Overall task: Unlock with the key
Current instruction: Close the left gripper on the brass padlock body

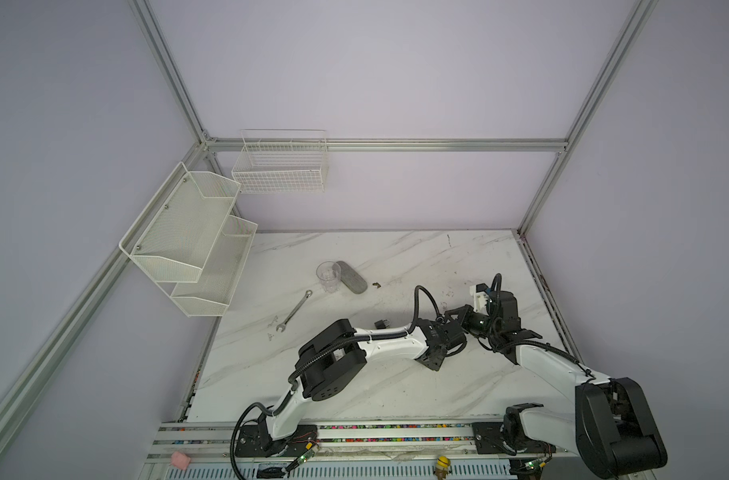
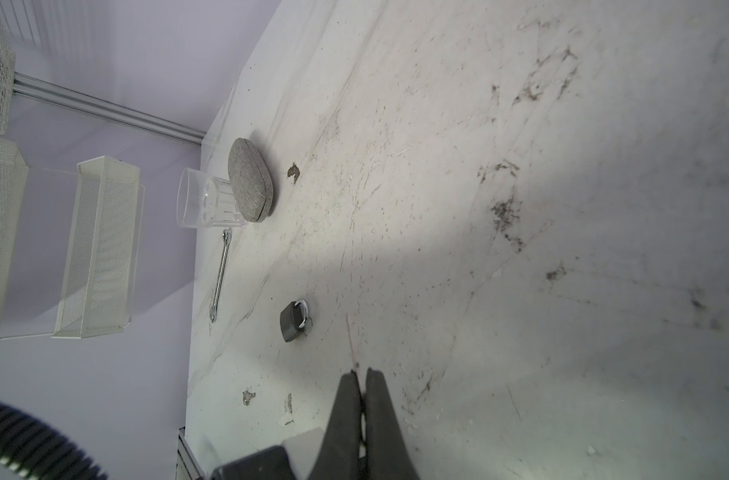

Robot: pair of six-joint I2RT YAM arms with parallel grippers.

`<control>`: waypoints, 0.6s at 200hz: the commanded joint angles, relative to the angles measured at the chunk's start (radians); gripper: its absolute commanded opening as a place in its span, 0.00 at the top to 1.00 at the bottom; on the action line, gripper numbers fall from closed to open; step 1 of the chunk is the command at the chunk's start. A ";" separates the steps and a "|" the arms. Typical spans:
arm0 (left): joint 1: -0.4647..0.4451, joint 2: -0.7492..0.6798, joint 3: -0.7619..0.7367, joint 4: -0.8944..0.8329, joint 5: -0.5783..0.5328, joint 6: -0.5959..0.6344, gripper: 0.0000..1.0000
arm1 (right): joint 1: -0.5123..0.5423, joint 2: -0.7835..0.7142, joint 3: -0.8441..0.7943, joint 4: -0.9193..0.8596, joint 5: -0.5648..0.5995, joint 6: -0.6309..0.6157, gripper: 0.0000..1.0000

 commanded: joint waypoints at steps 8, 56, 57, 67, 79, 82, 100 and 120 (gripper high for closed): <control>0.017 0.044 -0.020 -0.077 -0.005 -0.046 0.61 | -0.007 -0.018 0.016 0.014 -0.010 -0.009 1.00; 0.024 0.048 -0.032 -0.085 -0.054 -0.061 0.68 | -0.007 -0.018 0.018 0.016 -0.020 -0.006 1.00; 0.024 0.048 -0.032 -0.085 -0.054 -0.062 0.68 | -0.007 -0.017 0.018 0.016 -0.020 -0.006 1.00; 0.025 0.051 -0.031 -0.085 -0.056 -0.062 0.68 | -0.007 -0.019 0.020 0.007 -0.021 -0.015 1.00; 0.025 0.060 -0.028 -0.087 -0.063 -0.056 0.69 | -0.007 -0.017 0.023 -0.002 -0.016 -0.023 1.00; 0.025 0.060 -0.029 -0.088 -0.066 -0.055 0.69 | -0.008 -0.018 0.024 -0.003 -0.016 -0.023 1.00; 0.027 0.053 -0.022 -0.096 -0.077 -0.051 0.75 | -0.008 -0.021 0.030 -0.013 -0.020 -0.024 1.00; 0.026 0.036 -0.026 -0.090 -0.090 -0.049 0.77 | -0.007 -0.031 0.037 -0.032 -0.013 -0.030 1.00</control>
